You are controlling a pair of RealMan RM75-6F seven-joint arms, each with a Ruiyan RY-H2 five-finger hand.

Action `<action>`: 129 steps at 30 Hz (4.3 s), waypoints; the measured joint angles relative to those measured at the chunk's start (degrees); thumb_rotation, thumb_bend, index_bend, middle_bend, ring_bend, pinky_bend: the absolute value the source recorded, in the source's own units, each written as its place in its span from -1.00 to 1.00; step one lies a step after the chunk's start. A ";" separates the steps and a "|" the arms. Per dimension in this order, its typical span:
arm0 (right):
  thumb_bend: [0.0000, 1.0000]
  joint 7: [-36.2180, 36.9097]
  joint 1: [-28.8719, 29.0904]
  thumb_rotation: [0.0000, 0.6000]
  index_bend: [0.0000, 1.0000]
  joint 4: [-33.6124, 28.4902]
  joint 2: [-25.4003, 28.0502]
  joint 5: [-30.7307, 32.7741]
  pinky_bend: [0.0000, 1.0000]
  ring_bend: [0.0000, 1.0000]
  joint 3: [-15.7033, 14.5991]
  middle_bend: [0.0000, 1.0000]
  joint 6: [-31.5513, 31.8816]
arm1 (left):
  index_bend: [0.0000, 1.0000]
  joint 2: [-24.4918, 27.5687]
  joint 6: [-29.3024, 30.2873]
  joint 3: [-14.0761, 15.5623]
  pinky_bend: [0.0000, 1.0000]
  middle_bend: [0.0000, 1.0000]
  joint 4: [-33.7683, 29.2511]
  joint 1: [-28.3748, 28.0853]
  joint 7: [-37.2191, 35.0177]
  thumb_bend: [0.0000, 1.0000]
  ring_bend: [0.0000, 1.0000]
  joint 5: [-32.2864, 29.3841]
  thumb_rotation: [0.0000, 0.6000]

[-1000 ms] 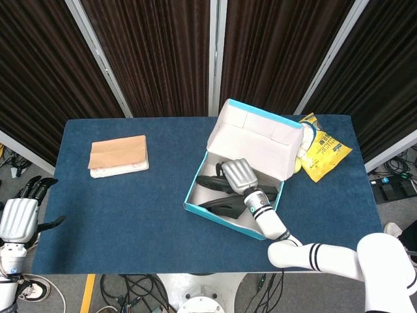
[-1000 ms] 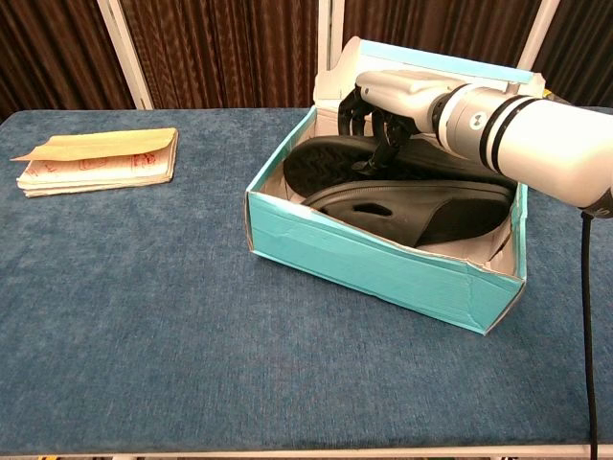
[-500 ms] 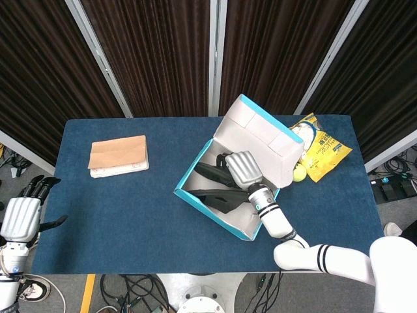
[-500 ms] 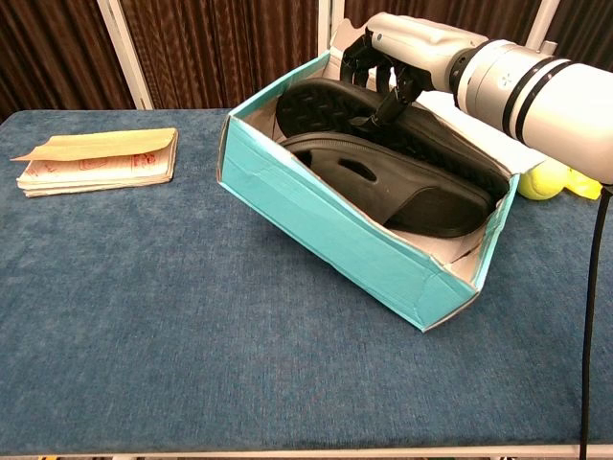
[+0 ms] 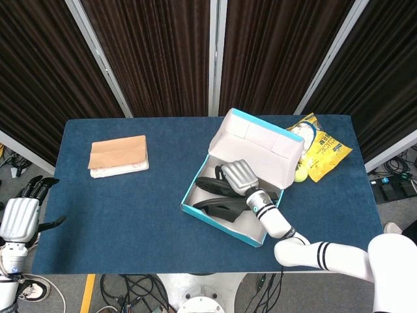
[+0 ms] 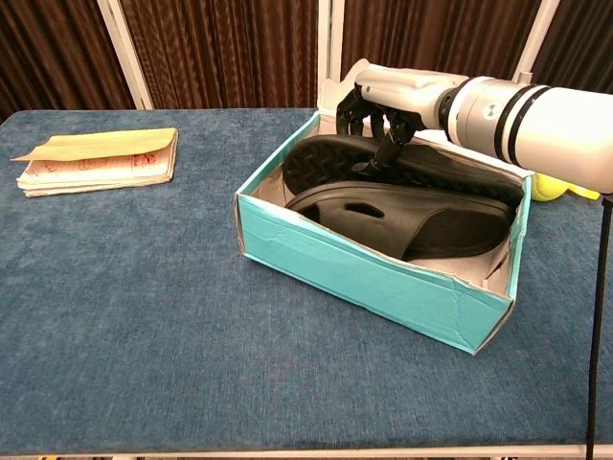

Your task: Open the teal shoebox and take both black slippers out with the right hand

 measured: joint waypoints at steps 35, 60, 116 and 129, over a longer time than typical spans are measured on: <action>0.05 20.22 -3.42 1.00 0.66 -5.73 8.97 -22.42 0.36 0.11 2.84 0.35 6.63 | -0.59 0.14 -0.39 -0.12 -0.35 -0.61 -0.76 -0.53 0.30 -0.86 -0.77 0.28 1.00; 0.04 6.83 -21.86 1.00 0.65 -25.29 30.18 -21.70 0.36 0.11 -4.61 0.36 21.22 | -0.59 0.49 -0.67 0.05 -0.35 -0.61 -2.64 -1.32 1.91 -0.86 -0.77 1.29 1.00; -1.00 10.83 -29.35 1.00 -0.74 -16.82 25.46 -10.25 -0.59 -0.87 -3.72 -0.50 15.20 | -0.59 -0.05 -1.44 0.79 -0.35 -0.61 -4.13 -1.88 4.22 -0.86 -0.77 1.40 1.00; -1.00 4.88 -22.25 1.00 -0.65 -20.55 22.69 -13.42 -0.52 -0.78 -0.61 -0.41 12.96 | -0.59 0.03 -1.27 0.79 -0.35 -0.61 -3.98 -1.72 4.02 -0.86 -0.77 1.27 1.00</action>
